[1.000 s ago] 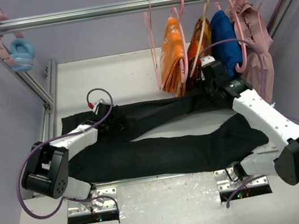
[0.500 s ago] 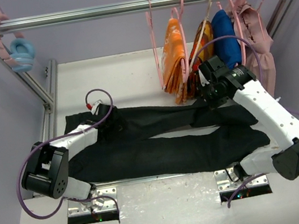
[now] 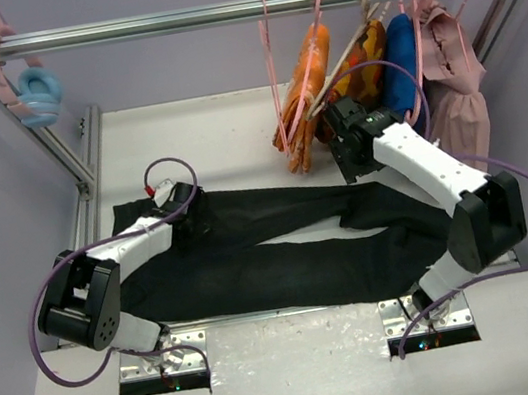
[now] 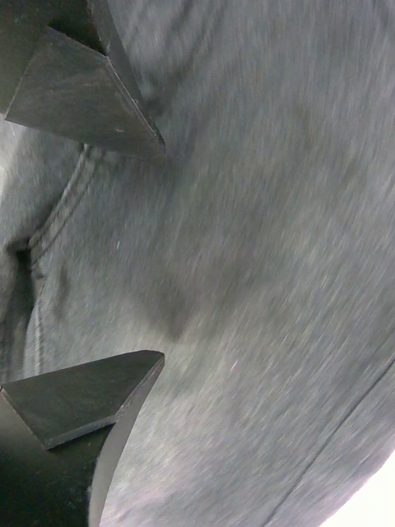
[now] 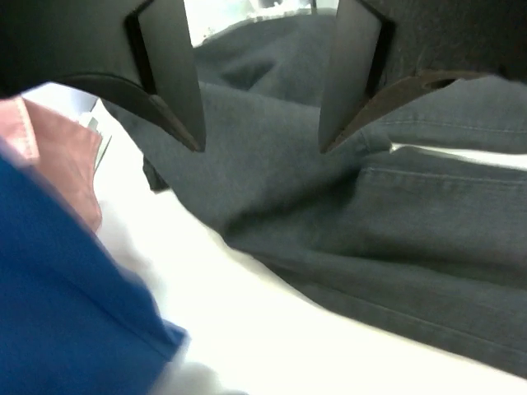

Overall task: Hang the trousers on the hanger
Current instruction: Flatten out the trousers at the center of the board.

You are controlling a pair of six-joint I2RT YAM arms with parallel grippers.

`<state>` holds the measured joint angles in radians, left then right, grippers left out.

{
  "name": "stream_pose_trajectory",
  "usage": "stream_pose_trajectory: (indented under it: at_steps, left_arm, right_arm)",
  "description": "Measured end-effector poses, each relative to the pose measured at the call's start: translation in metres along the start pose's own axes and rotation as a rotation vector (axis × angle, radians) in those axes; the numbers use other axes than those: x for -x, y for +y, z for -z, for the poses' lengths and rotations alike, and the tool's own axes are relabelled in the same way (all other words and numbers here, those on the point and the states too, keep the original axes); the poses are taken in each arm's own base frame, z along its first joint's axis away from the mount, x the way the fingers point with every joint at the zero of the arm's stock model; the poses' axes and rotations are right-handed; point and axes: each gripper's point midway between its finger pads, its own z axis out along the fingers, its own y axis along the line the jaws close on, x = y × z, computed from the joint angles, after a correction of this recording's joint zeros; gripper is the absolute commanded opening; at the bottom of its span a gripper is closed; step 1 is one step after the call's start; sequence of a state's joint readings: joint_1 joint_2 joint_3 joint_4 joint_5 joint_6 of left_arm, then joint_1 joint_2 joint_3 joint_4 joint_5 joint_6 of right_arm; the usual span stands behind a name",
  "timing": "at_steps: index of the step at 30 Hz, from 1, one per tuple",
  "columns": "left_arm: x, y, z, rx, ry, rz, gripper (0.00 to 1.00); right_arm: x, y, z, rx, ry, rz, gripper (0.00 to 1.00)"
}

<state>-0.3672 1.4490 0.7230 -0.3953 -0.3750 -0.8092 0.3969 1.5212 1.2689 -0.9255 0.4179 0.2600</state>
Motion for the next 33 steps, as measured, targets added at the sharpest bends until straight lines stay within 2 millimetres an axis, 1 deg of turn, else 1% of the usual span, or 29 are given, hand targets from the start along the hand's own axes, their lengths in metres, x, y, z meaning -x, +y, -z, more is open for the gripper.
stream_pose_trajectory:
  at_steps: [3,4,5,8,9,11,13,15,17,19,21,23,25,26,28,29,31,32,33]
  left_arm:
    - [0.005,0.014,0.002,0.084,-0.028,0.042,1.0]
    - [0.005,0.019,0.002,0.109,-0.035,0.062,1.0]
    - [0.005,0.024,0.003,0.137,-0.04,0.083,1.0]
    - [0.003,0.032,0.004,0.178,-0.045,0.125,1.0]
    - [0.003,0.032,0.004,0.181,-0.043,0.137,1.0]
    - [0.002,0.032,0.004,0.182,-0.043,0.155,1.0]
    - [0.0,0.032,0.003,0.188,-0.038,0.166,1.0]
    - [-0.002,0.032,0.001,0.196,-0.031,0.174,1.0]
    - [-0.004,0.033,-0.002,0.207,-0.022,0.182,1.0]
    - [-0.006,0.032,-0.004,0.218,-0.012,0.185,1.0]
    - [-0.006,0.032,-0.005,0.226,-0.007,0.184,1.0]
    - [-0.005,0.031,-0.005,0.229,-0.006,0.184,1.0]
    - [-0.005,0.03,-0.005,0.228,-0.006,0.185,1.0]
    - [-0.004,0.03,-0.005,0.227,-0.007,0.185,1.0]
    - [-0.004,0.031,-0.005,0.228,-0.007,0.186,1.0]
    - [-0.004,0.031,-0.005,0.228,-0.007,0.187,1.0]
    - [-0.003,0.031,-0.006,0.228,-0.005,0.188,1.0]
    - [-0.003,0.031,-0.006,0.226,-0.002,0.189,1.0]
    - [-0.002,0.031,-0.006,0.225,0.001,0.191,1.0]
  right_arm:
    - [-0.001,-0.012,0.02,-0.014,-0.102,-0.082,0.62]
    - [0.003,-0.01,0.026,0.013,-0.157,-0.116,0.62]
    - [0.004,-0.003,0.03,0.069,-0.217,-0.147,0.63]
    - [-0.024,0.024,0.034,0.231,-0.208,-0.123,0.63]
    - [-0.033,0.034,0.029,0.254,-0.184,-0.09,0.63]
    - [-0.05,0.053,0.014,0.273,-0.11,-0.016,0.62]
    - [-0.071,0.068,-0.009,0.263,-0.008,0.06,0.62]
    - [-0.094,0.077,-0.027,0.246,0.079,0.123,0.61]
    - [-0.106,0.076,-0.036,0.209,0.11,0.167,0.6]
    - [-0.105,0.074,-0.041,0.172,0.099,0.196,0.59]
    - [-0.099,0.074,-0.047,0.143,0.079,0.209,0.5]
    - [-0.097,0.074,-0.055,0.114,0.07,0.224,0.46]
    - [-0.098,0.071,-0.063,0.08,0.074,0.236,0.46]
    - [-0.1,0.069,-0.067,0.063,0.08,0.242,0.47]
    - [-0.105,0.067,-0.071,0.037,0.095,0.258,0.57]
    - [-0.108,0.066,-0.071,0.03,0.099,0.265,0.59]
    - [-0.111,0.066,-0.071,0.024,0.104,0.28,0.59]
    - [-0.112,0.068,-0.071,0.026,0.104,0.287,0.51]
    - [-0.113,0.069,-0.07,0.027,0.103,0.293,0.3]
